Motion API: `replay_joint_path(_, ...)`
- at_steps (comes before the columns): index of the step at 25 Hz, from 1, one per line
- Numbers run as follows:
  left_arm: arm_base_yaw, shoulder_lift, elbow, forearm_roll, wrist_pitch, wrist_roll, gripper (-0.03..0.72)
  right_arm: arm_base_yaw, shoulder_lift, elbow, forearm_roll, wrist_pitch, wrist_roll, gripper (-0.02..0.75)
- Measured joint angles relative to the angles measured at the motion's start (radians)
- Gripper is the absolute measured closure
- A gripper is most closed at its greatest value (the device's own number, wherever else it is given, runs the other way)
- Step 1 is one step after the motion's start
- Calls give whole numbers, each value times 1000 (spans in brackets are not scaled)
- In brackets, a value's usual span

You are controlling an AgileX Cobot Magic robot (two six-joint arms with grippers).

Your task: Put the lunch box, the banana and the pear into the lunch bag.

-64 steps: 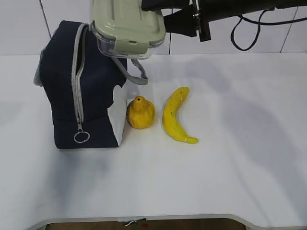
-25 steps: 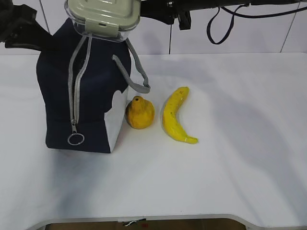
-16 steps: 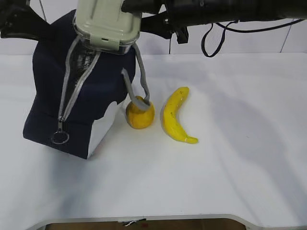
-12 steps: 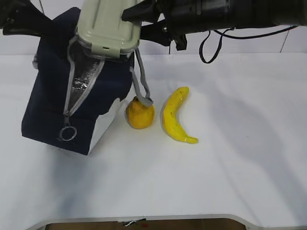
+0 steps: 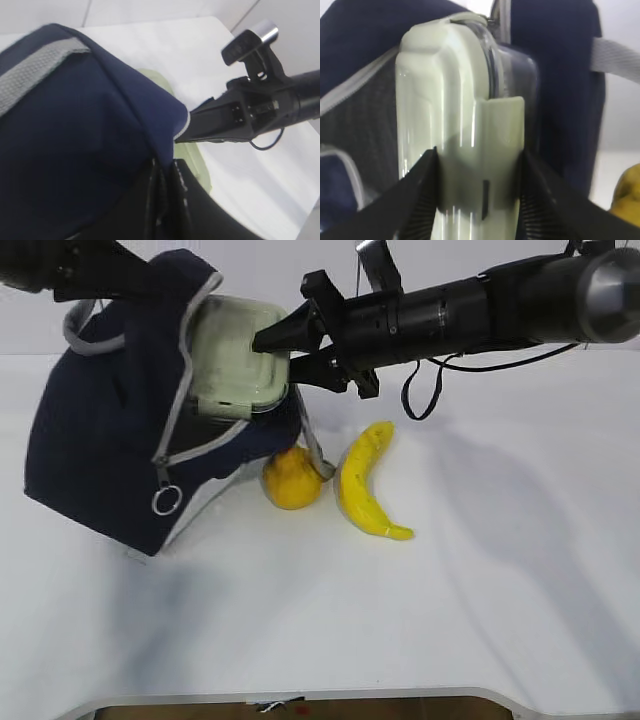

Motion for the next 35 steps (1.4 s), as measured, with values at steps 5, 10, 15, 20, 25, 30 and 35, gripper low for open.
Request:
replay_joint_path(5, -67, 32, 0, -9, -17, 19, 659, 18, 0, 0, 0, 2, -2, 367)
replay_joint_path(10, -81, 36, 0, -15, -31, 31, 660, 42, 0, -2, 0, -12, -6, 367)
replay_joint_path(15, -81, 68, 0, -23, -34, 52, 660, 82, 7, -8, 0, -61, -47, 367)
replay_joint_path(20, -81, 90, 0, -35, -37, 61, 660, 85, 68, -26, 22, -61, -51, 367)
replay_joint_path(25, -81, 90, 0, -43, -37, 79, 660, 85, 121, -36, 33, -50, -51, 367)
replay_joint_path(30, -81, 90, 0, -47, -37, 83, 661, 85, 147, -47, 54, -42, -51, 367)
replay_joint_path(35, -81, 90, 0, -47, -54, 83, 661, 85, 159, -52, 72, -35, -51, 367)
